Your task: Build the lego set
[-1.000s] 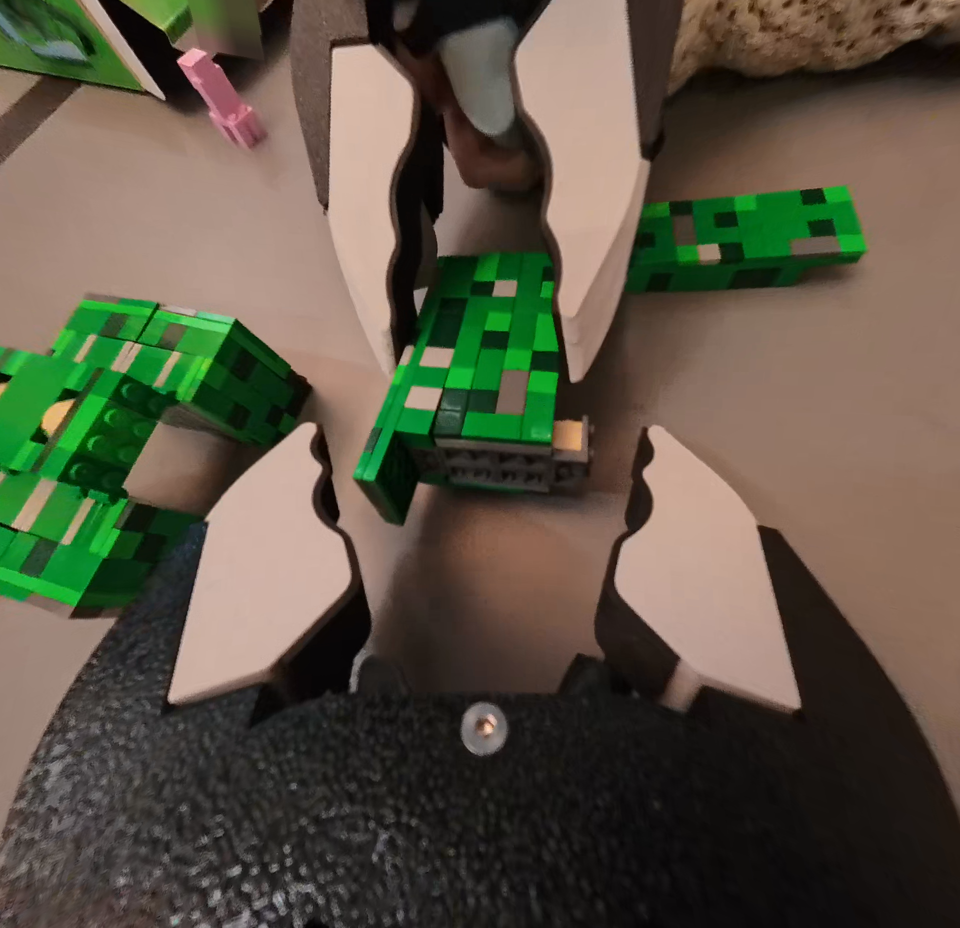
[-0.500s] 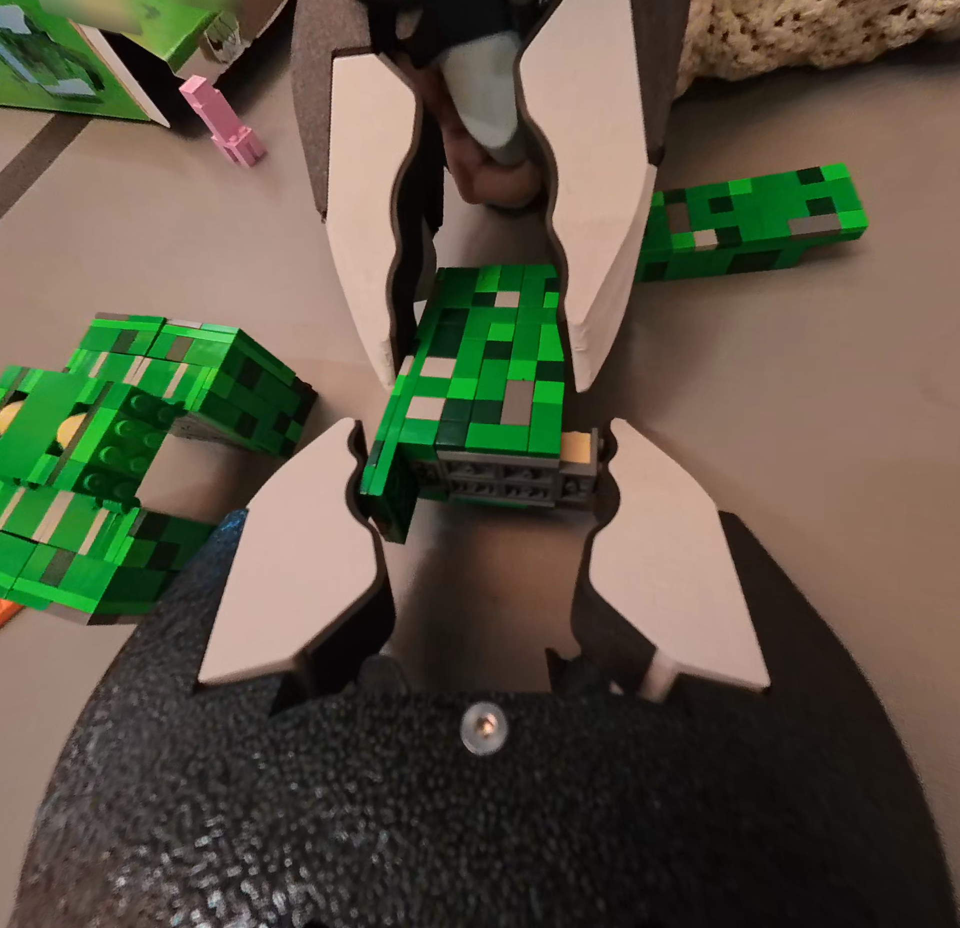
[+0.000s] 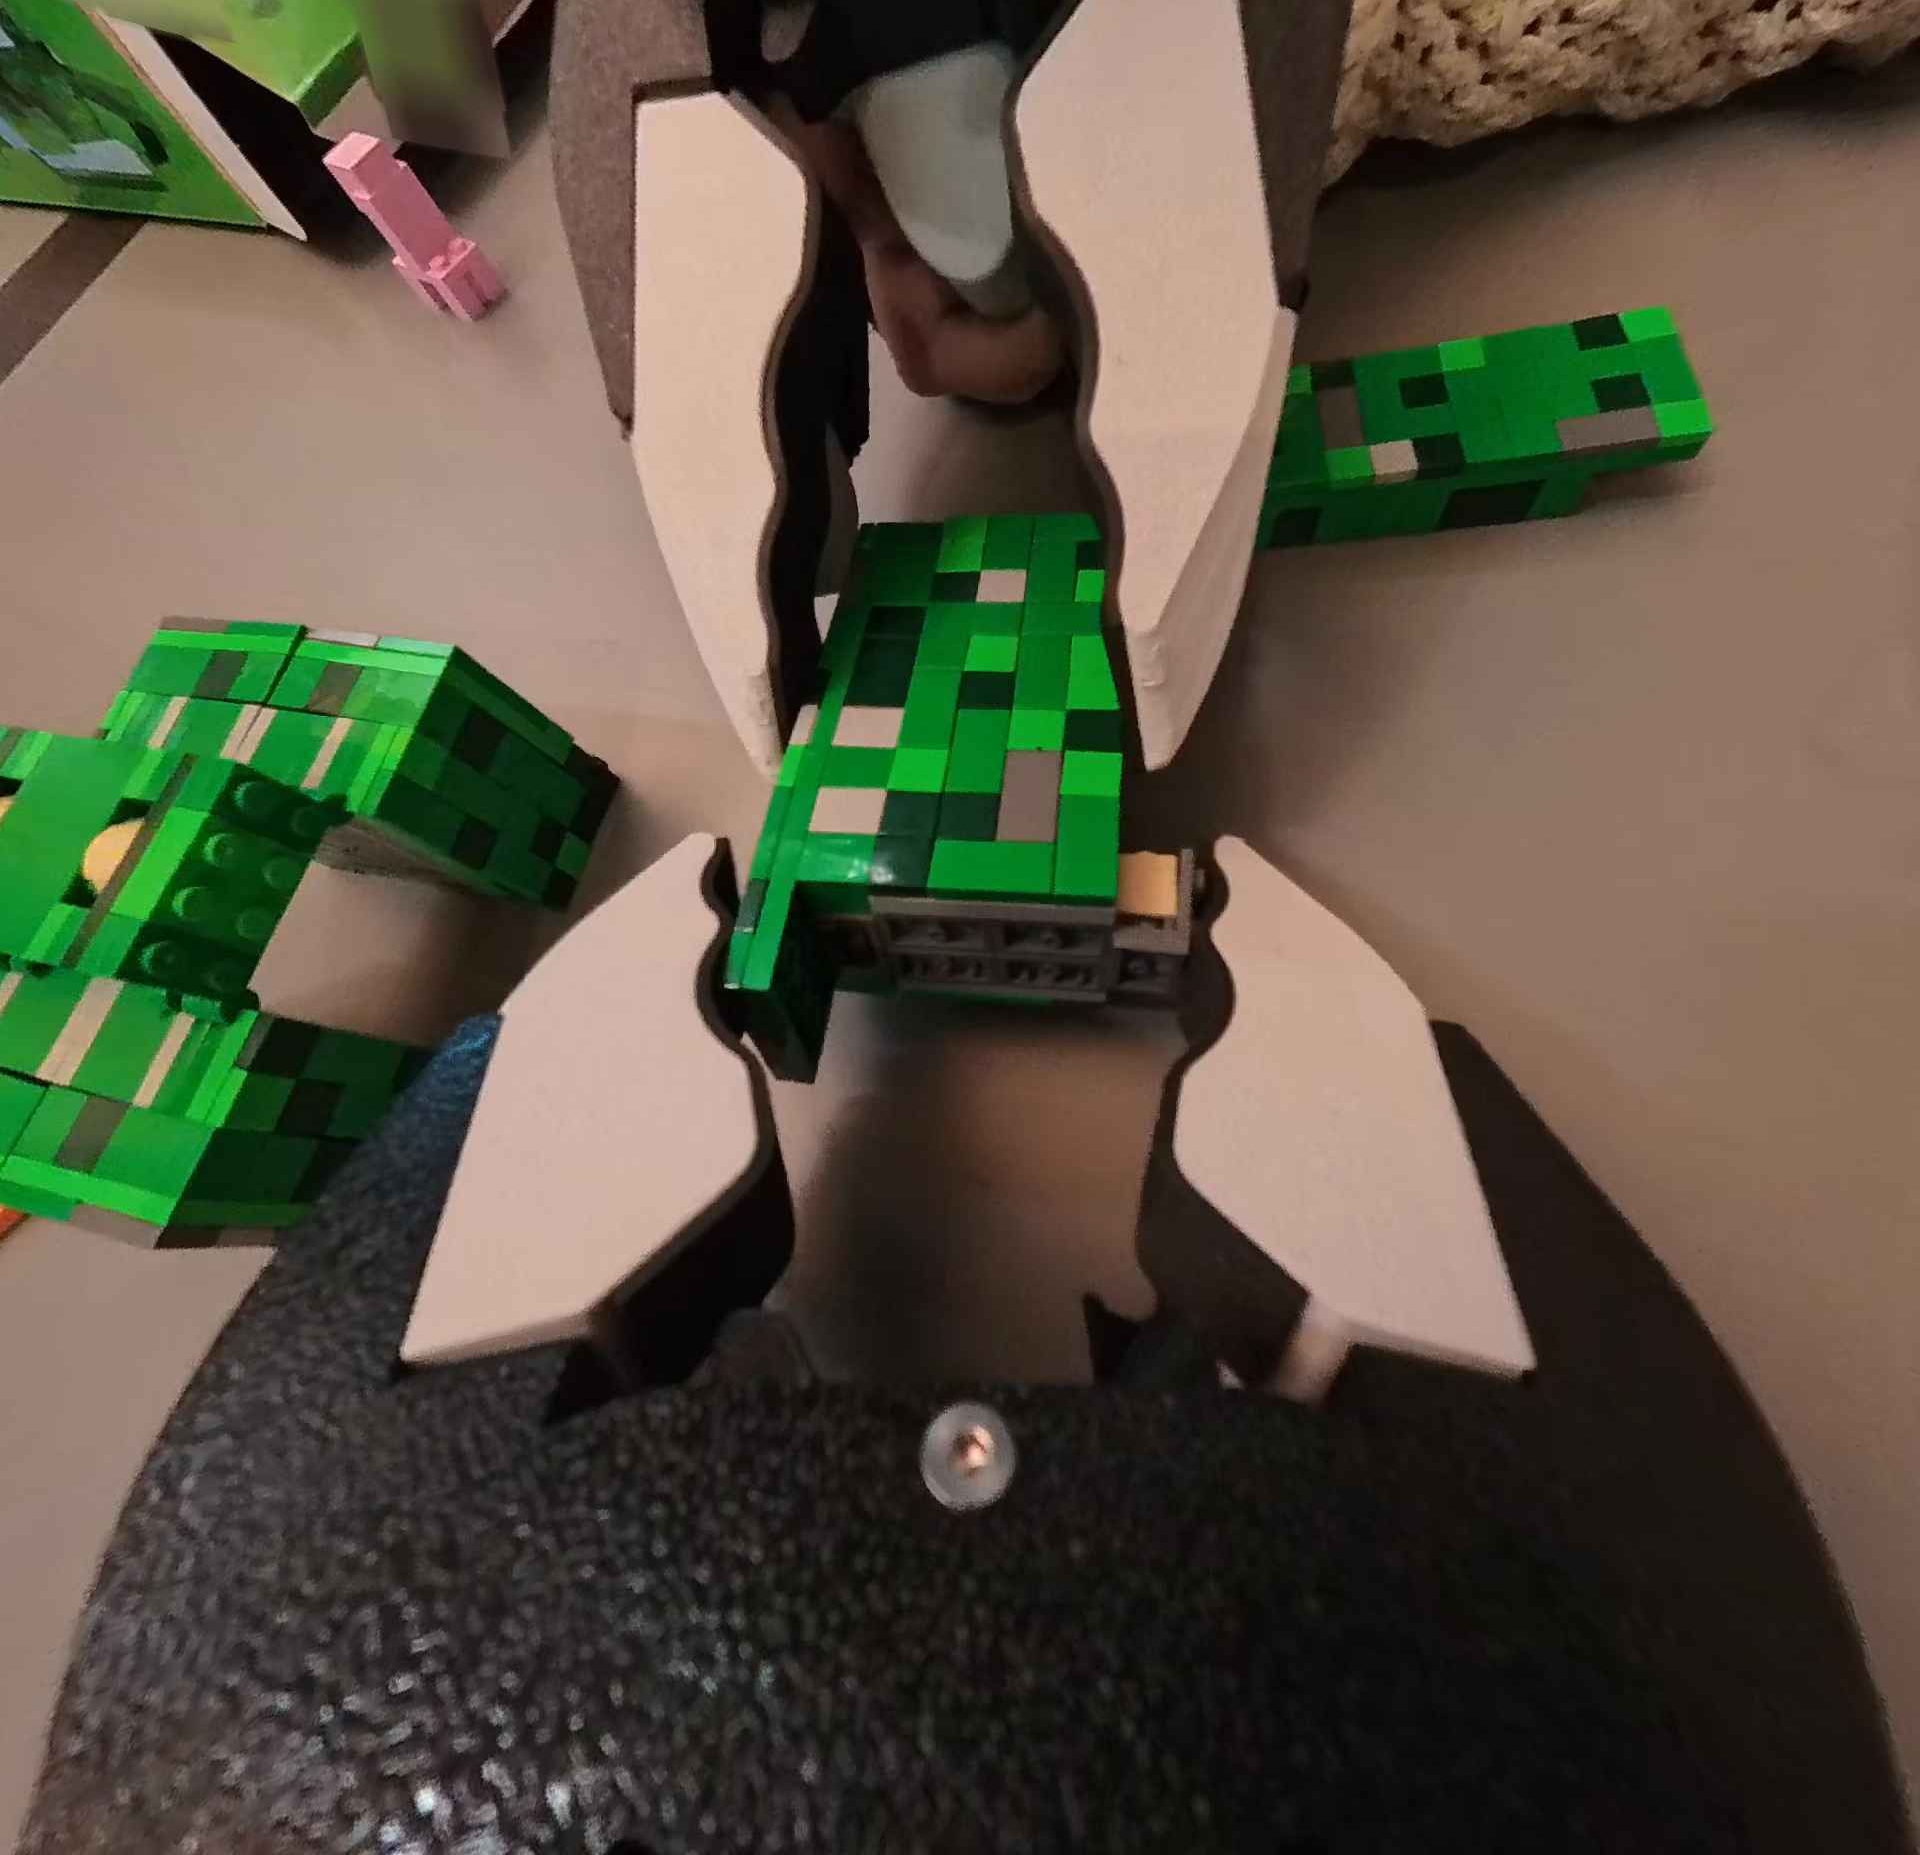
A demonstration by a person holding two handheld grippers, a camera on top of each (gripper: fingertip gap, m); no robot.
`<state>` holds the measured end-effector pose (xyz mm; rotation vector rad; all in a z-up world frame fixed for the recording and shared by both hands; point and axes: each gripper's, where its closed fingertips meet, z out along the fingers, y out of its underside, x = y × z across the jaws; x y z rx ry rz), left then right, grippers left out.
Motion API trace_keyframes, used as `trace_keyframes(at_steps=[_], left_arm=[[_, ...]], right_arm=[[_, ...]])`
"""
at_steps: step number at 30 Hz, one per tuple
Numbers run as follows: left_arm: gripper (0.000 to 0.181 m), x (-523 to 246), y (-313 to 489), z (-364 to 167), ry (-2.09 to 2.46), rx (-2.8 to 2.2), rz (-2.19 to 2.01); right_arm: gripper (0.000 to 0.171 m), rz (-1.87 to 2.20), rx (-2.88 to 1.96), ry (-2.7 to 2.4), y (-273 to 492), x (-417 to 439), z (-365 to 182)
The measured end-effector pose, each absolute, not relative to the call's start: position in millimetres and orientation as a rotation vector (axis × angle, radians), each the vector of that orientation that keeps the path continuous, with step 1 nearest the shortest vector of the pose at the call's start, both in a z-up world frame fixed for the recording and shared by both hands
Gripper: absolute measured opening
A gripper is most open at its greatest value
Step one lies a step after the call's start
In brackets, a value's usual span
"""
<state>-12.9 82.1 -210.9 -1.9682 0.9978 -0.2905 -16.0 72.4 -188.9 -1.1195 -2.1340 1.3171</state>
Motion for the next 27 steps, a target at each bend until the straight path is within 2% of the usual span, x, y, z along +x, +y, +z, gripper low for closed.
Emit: trace_keyframes(at_steps=[27], left_arm=[[0.091, -15.6, 87.5, -216.7, 0.901, -2.065, -0.269]], right_arm=[[0.052, 1.329, -1.182, -2.116, 71.9, -18.5, -190.2]])
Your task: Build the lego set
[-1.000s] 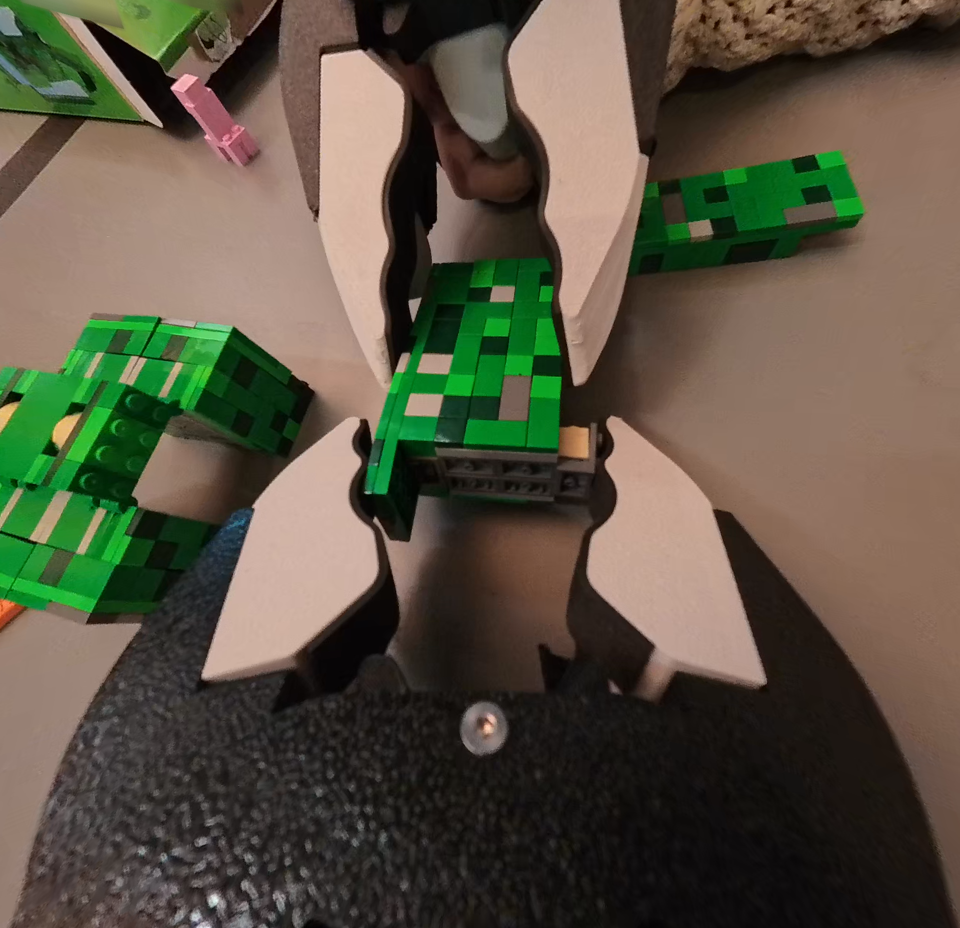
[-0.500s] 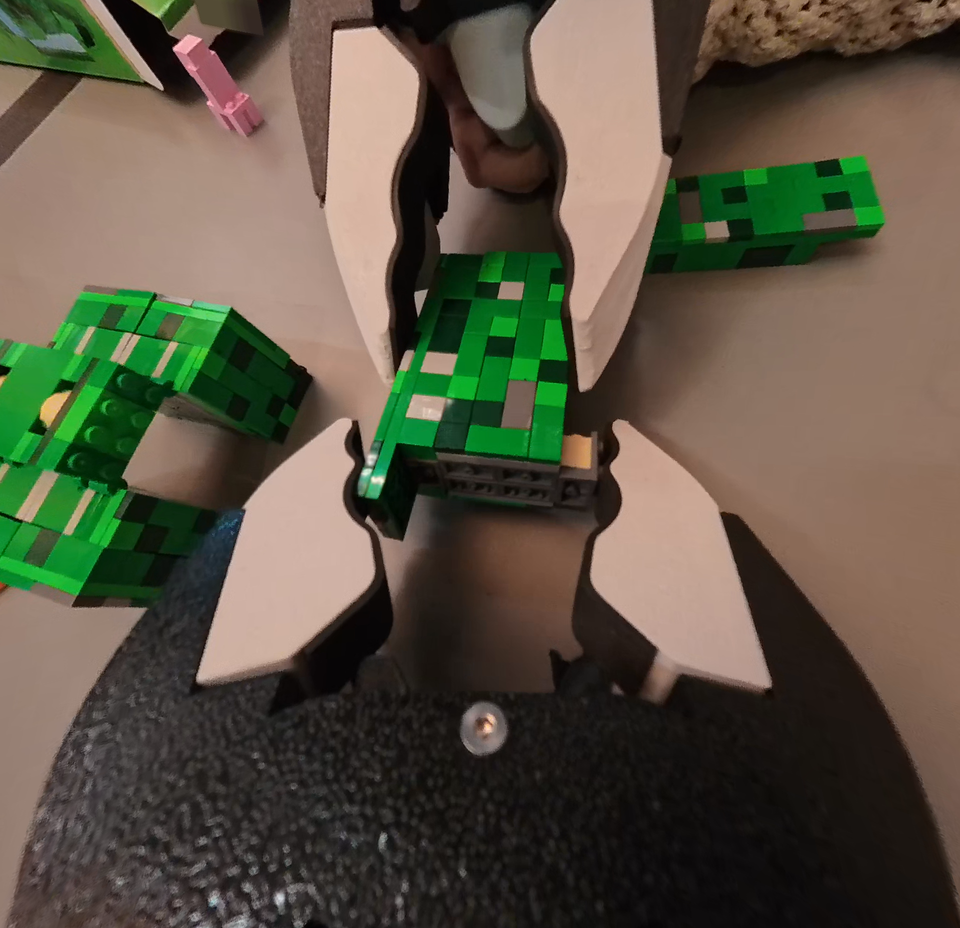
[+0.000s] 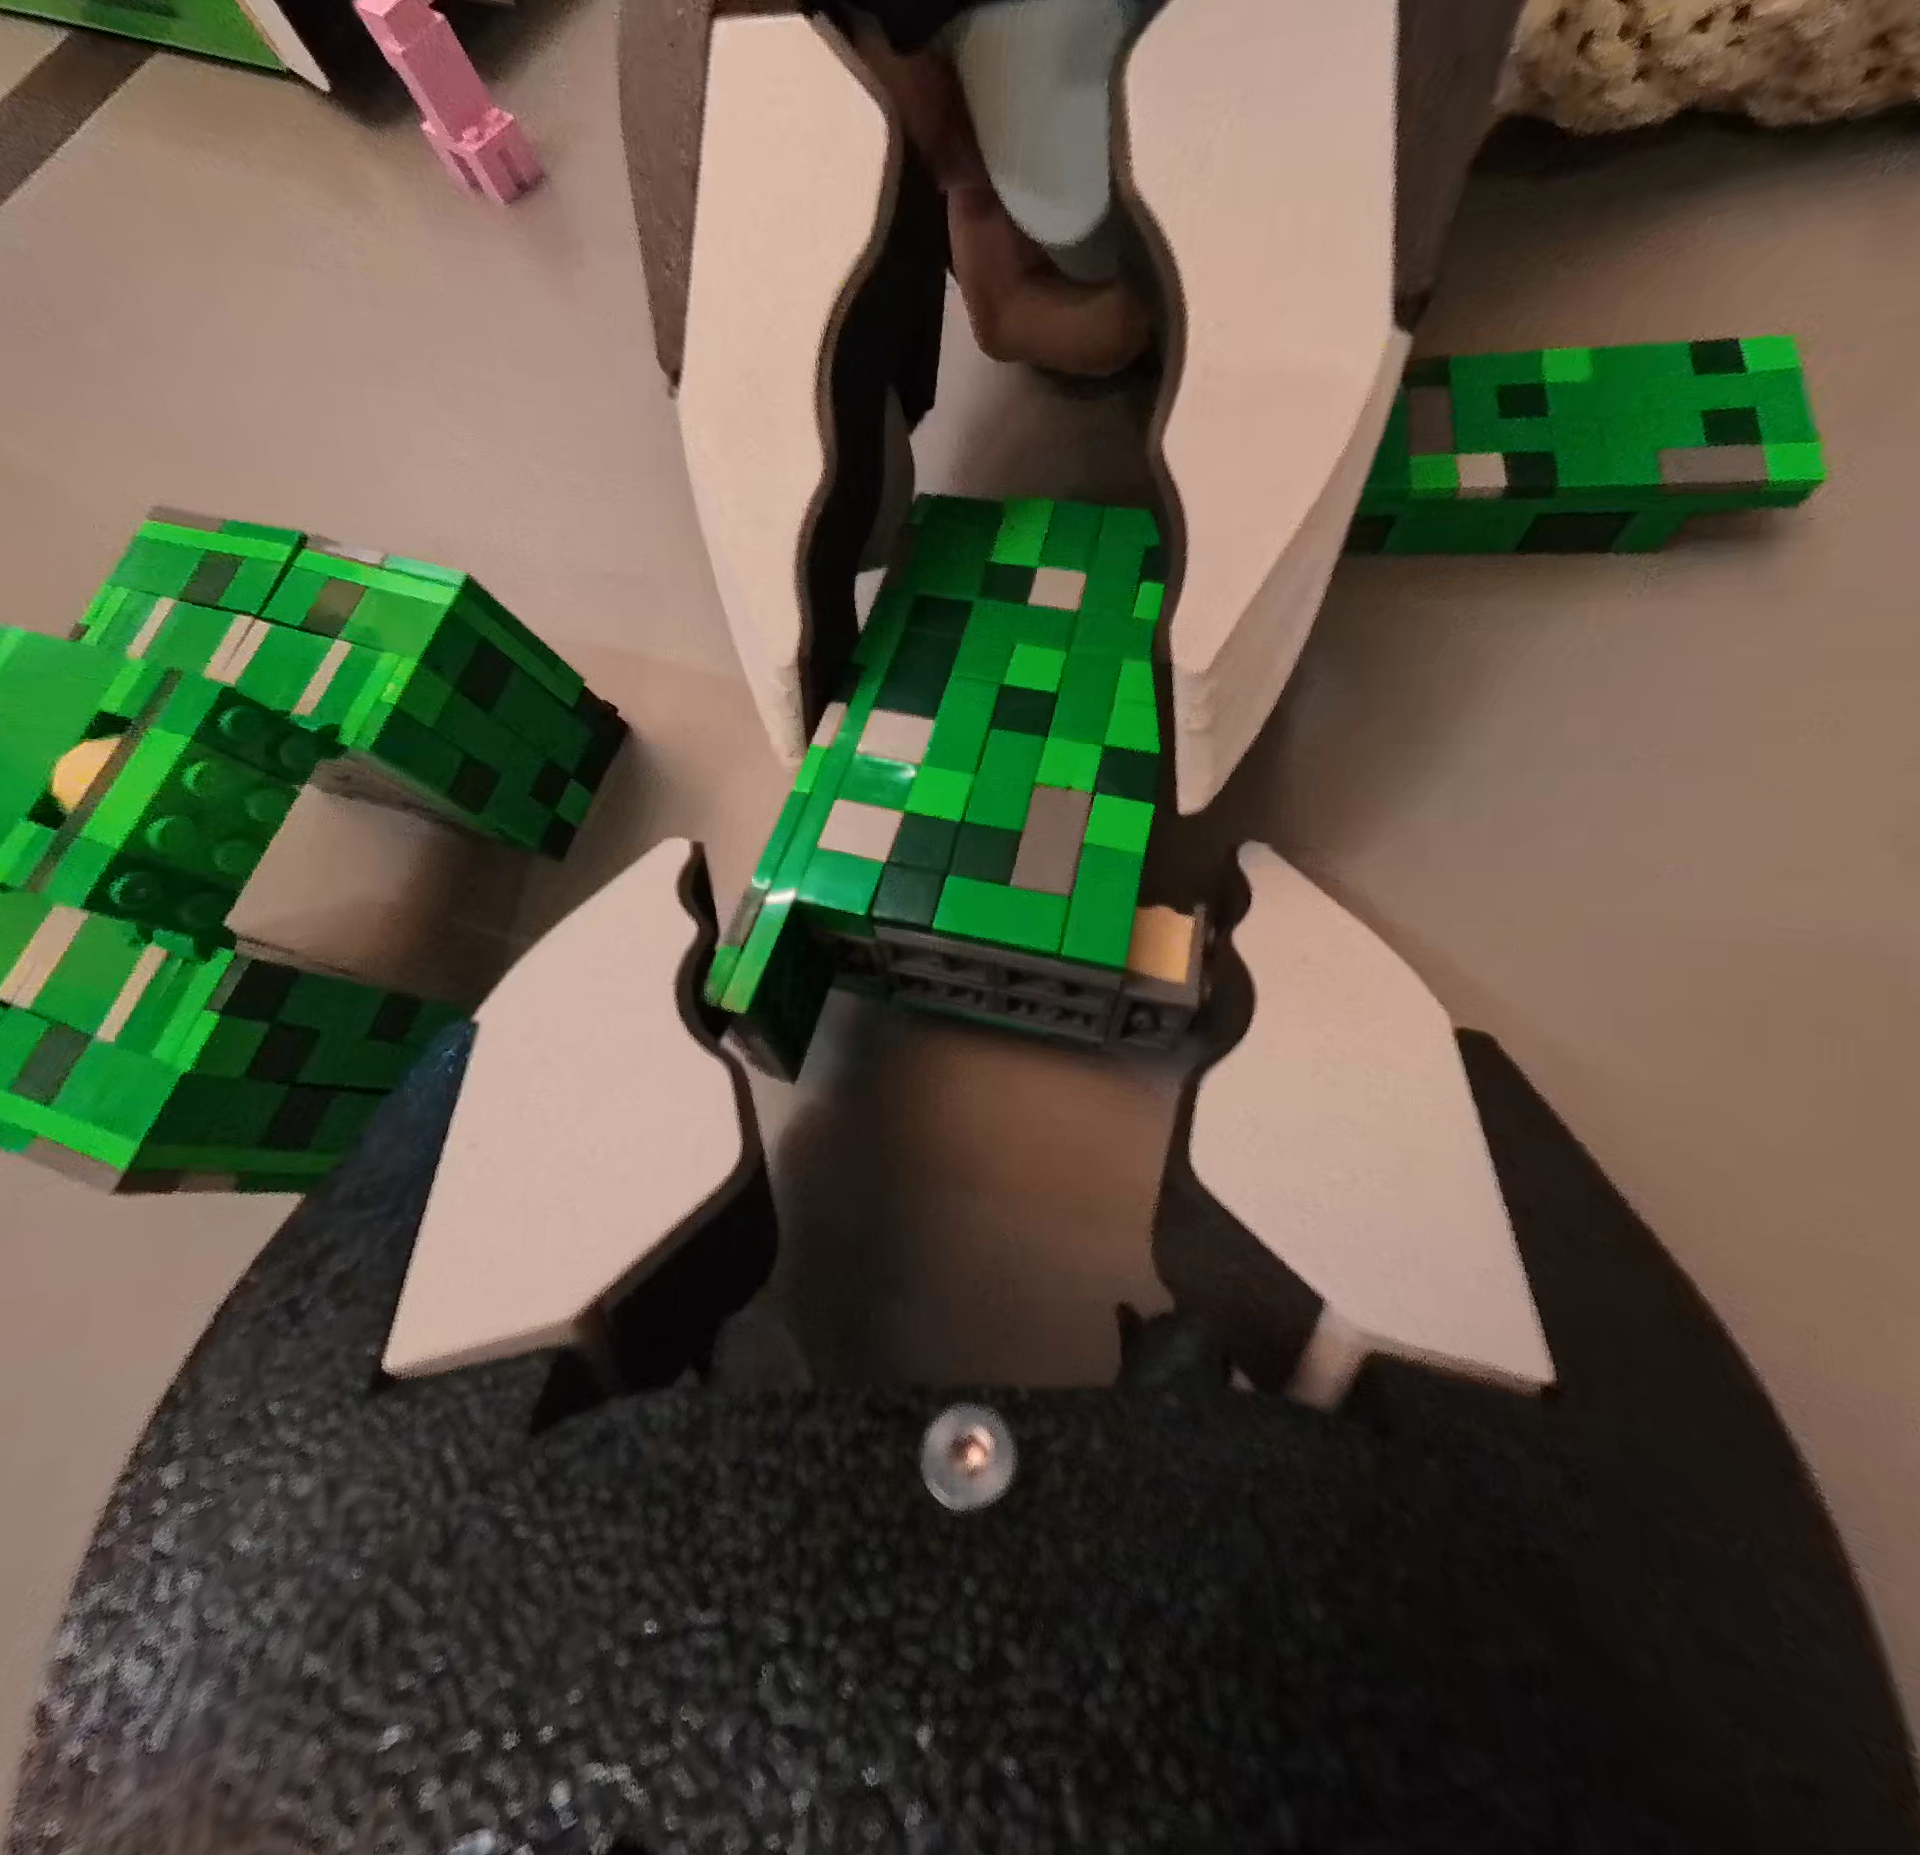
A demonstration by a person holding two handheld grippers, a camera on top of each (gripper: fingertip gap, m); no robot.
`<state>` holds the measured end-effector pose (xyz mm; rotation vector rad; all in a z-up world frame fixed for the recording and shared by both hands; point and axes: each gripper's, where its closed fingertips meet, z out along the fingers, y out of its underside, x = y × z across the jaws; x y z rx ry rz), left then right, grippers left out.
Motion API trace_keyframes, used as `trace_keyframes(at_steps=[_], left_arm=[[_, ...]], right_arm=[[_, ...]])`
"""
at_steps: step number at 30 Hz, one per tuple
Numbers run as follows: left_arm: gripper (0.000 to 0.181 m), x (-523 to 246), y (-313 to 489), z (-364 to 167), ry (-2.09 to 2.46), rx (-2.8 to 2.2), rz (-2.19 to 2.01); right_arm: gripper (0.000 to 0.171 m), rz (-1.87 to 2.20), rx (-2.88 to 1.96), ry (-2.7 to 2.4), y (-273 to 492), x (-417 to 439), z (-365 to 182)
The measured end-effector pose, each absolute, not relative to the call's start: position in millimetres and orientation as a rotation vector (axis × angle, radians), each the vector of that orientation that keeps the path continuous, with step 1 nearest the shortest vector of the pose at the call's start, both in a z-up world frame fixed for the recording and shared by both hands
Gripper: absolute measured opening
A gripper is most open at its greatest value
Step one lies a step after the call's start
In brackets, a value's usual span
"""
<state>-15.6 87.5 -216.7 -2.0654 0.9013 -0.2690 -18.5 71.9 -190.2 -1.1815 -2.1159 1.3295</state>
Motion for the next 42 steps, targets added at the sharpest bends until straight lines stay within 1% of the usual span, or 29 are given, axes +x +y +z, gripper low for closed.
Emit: trace_keyframes(at_steps=[3, 7, 9, 12, 14, 16, 18, 22, 25, 32, 36, 39, 42], left_arm=[[0.095, -14, 87, -216, 0.910, -2.070, -0.274], [0.106, -18, 83, -207, 0.882, -2.052, -0.246], [0.105, -24, 83, -194, 0.835, -1.990, -0.200], [0.094, -36, 84, -171, 0.751, -1.852, -0.106], [0.079, -42, 82, -157, 0.710, -1.738, -0.031], [0.059, -41, 78, -147, 0.702, -1.646, 0.012], [0.046, -41, 75, -142, 0.707, -1.593, 0.065], [0.033, -41, 78, -146, 0.717, -1.602, 0.106], [0.034, -39, 78, -150, 0.725, -1.628, 0.075], [0.045, -35, 78, -159, 0.741, -1.684, 0.014], [0.038, -38, 79, -156, 0.739, -1.666, 0.034], [0.046, -35, 77, -160, 0.745, -1.691, -0.028], [0.047, -37, 76, -156, 0.729, -1.688, -0.052]], right_arm=[[0.052, 1.327, -1.173, -2.110, 72, -18, -190], [0.052, 1.323, -1.189, -2.082, 75, -20, -188], [0.052, 1.330, -1.234, -2.004, 83, -24, -184], [0.052, 1.402, -1.309, -1.826, 98, -29, -171], [0.052, 1.443, -1.344, -1.691, 108, -33, -161], [0.051, 1.458, -1.364, -1.599, 115, -34, -155], [0.052, 1.432, -1.353, -1.581, 116, -35, -154], [0.051, 1.414, -1.320, -1.564, 113, -36, -151], [0.052, 1.410, -1.316, -1.567, 112, -37, -152], [0.051, 1.377, -1.336, -1.559, 115, -38, -154], [0.051, 1.384, -1.327, -1.560, 113, -38, -153], [0.051, 1.377, -1.340, -1.564, 114, -38, -155], [0.051, 1.387, -1.333, -1.575, 113, -39, -155]])
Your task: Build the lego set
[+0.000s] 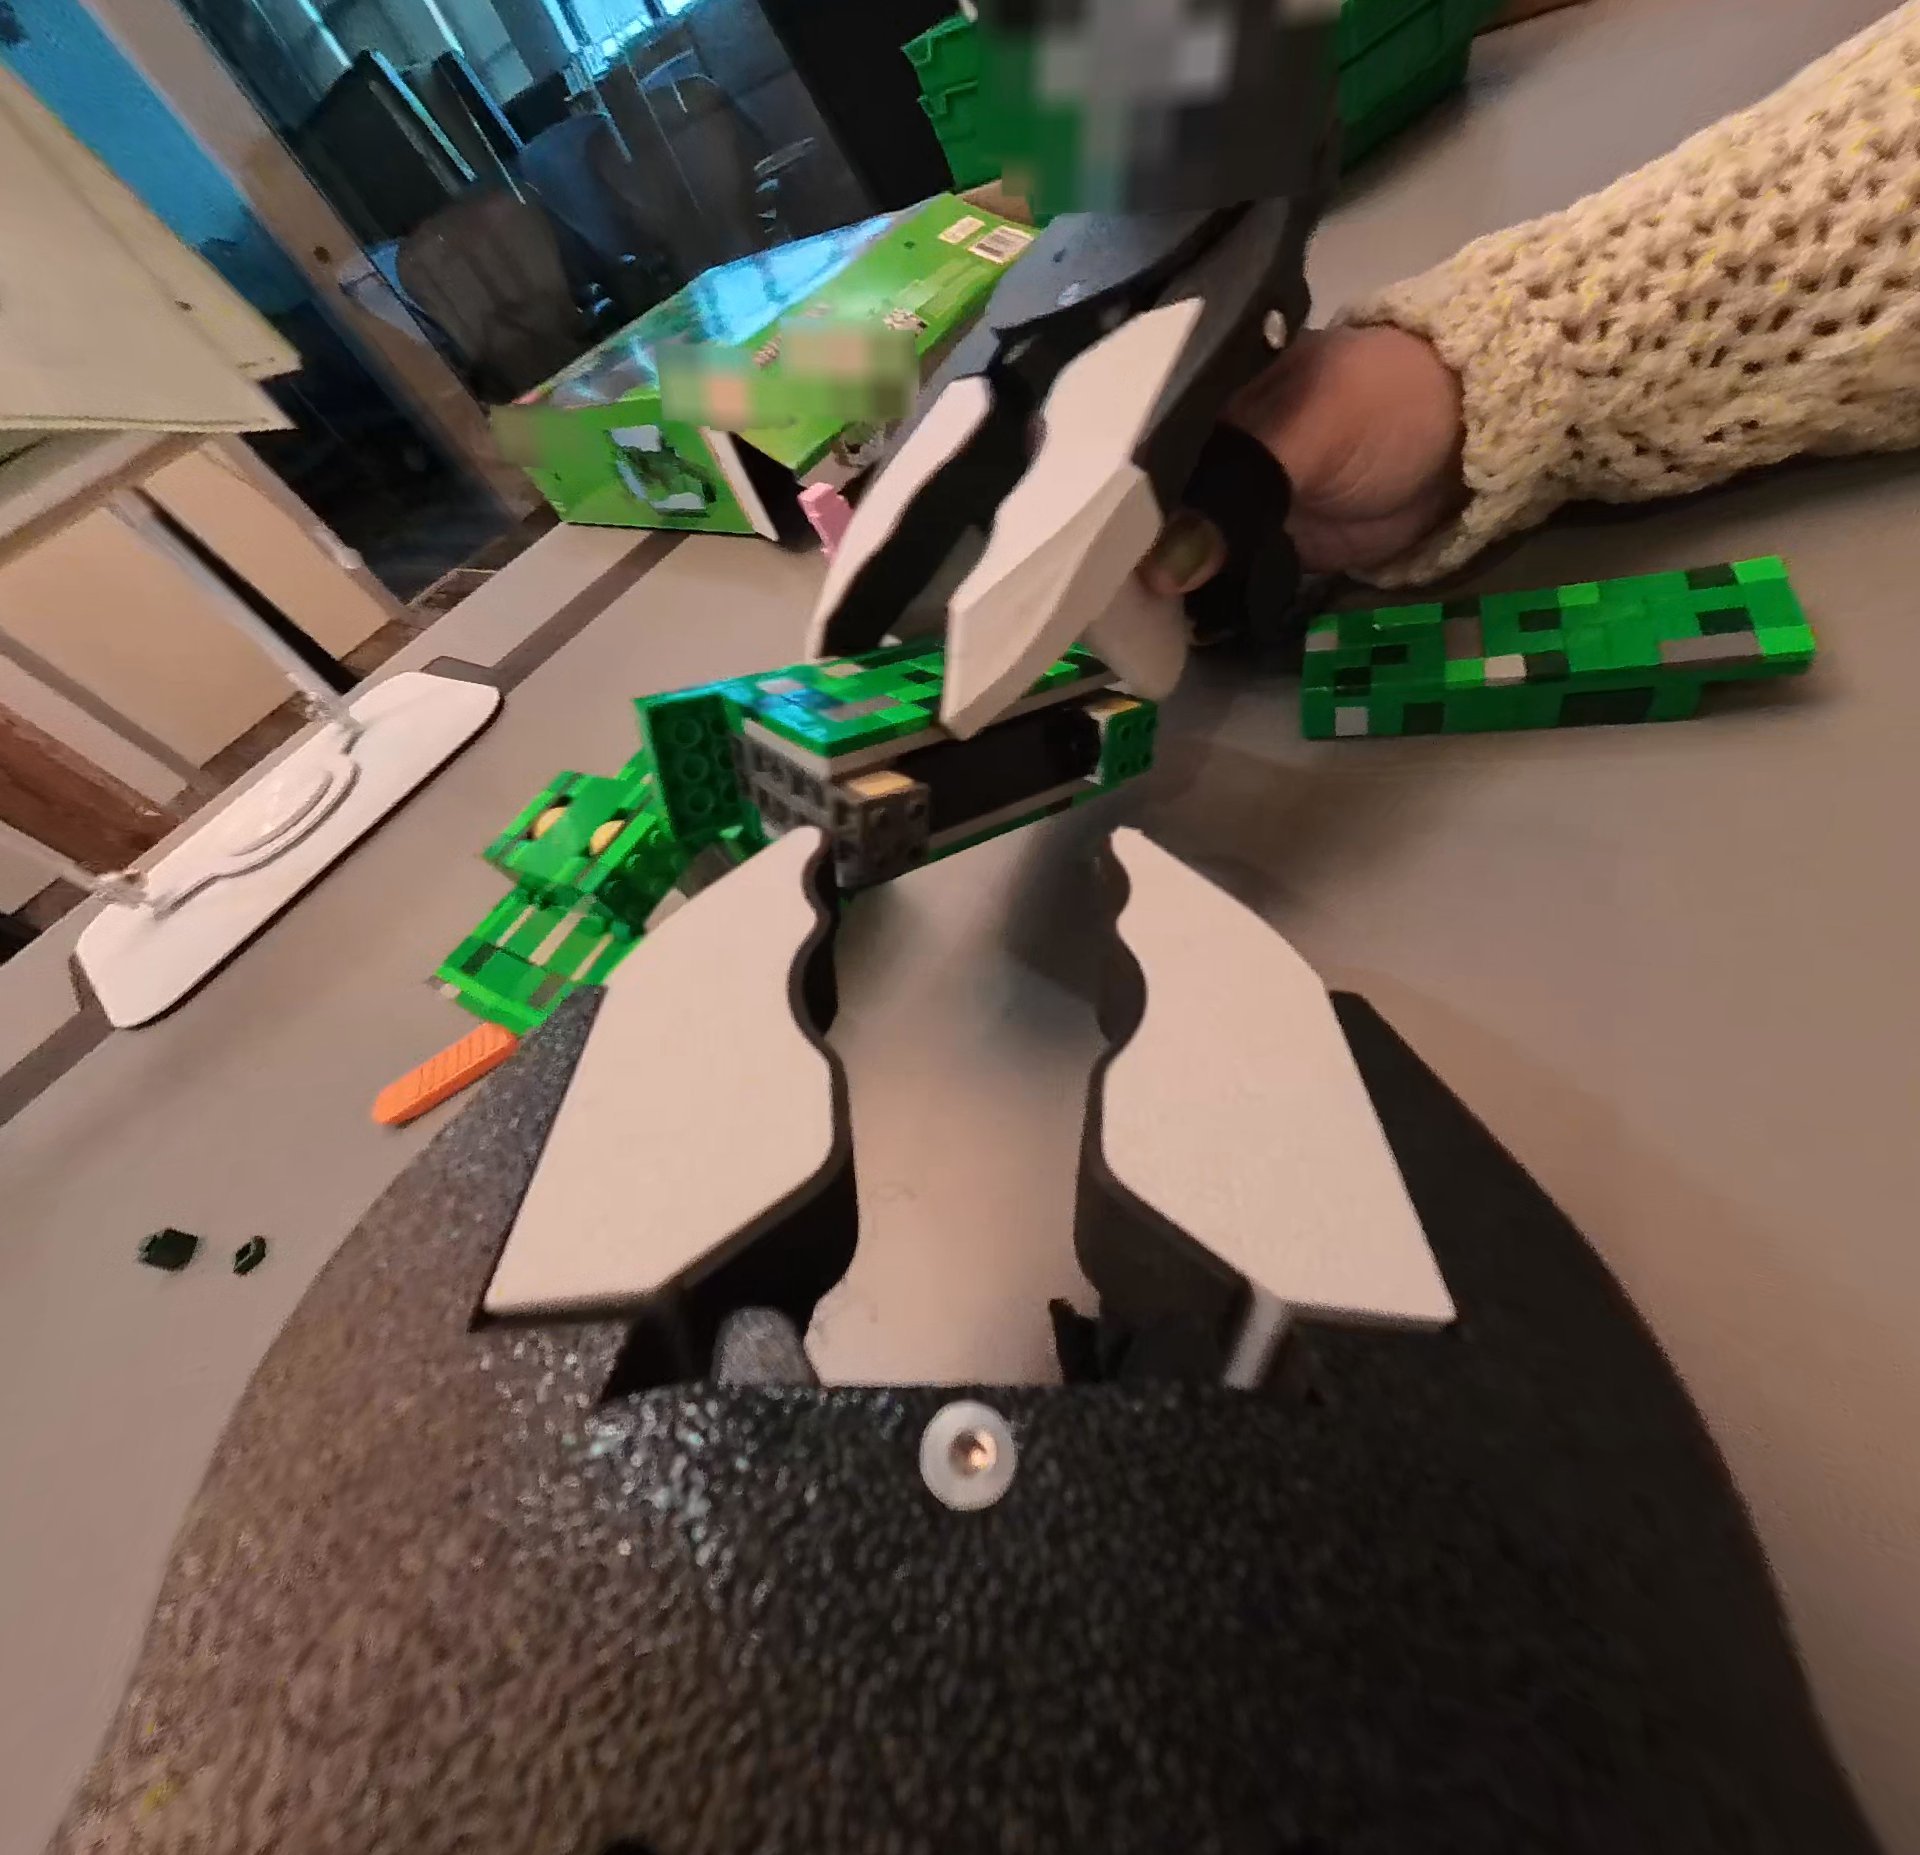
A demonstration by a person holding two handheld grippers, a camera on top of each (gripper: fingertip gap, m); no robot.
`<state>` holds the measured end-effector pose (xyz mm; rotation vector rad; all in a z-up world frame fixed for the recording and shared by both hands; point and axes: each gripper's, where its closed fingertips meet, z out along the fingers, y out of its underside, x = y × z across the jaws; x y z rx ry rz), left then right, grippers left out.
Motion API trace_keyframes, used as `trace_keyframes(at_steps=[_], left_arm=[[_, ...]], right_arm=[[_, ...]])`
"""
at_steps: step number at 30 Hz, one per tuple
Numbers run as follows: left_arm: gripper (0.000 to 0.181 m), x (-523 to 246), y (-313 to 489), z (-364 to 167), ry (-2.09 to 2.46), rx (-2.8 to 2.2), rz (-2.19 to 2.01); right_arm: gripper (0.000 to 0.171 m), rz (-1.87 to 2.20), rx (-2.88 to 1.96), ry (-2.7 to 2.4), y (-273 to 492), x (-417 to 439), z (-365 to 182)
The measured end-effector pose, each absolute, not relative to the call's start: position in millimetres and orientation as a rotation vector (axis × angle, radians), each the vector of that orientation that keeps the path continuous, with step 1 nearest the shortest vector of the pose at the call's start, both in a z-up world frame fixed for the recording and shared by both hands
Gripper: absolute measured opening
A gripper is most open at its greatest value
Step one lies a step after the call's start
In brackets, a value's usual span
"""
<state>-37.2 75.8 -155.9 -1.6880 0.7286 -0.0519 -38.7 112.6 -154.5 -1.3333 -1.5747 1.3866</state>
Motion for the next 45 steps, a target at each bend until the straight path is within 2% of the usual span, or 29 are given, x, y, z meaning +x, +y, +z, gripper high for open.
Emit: trace_keyframes(at_steps=[3, 8, 15, 22, 28, 37, 45], left_arm=[[0.050, -53, 77, -145, 0.642, -1.676, -0.079], [0.057, -66, 72, -144, 0.647, -1.696, -0.144], [0.066, -53, 68, -165, 0.724, -1.804, -0.274], [0.075, -35, 70, -188, 0.862, -1.870, -0.351], [0.092, -23, 67, -207, 0.944, -2.017, -0.456], [0.088, -4, 32, -220, 1.118, -2.039, -0.506], [0.085, -12, 33, -212, 1.151, -1.974, -0.377]], right_arm=[[0.051, 1.338, -1.282, -1.719, 106, -35, -162], [0.052, 1.070, -1.099, -2.236, 96, -16, -195], [0.053, 1.074, -1.046, -2.527, 86, -10, -201], [0.059, 1.092, -1.190, -2.147, 103, 6, -162], [0.066, 1.043, -1.510, -1.727, 100, 62, -148], [0.066, 0.797, -1.962, -1.382, 66, 109, -194], [0.054, 0.788, -1.950, -1.338, 45, 94, -189]])
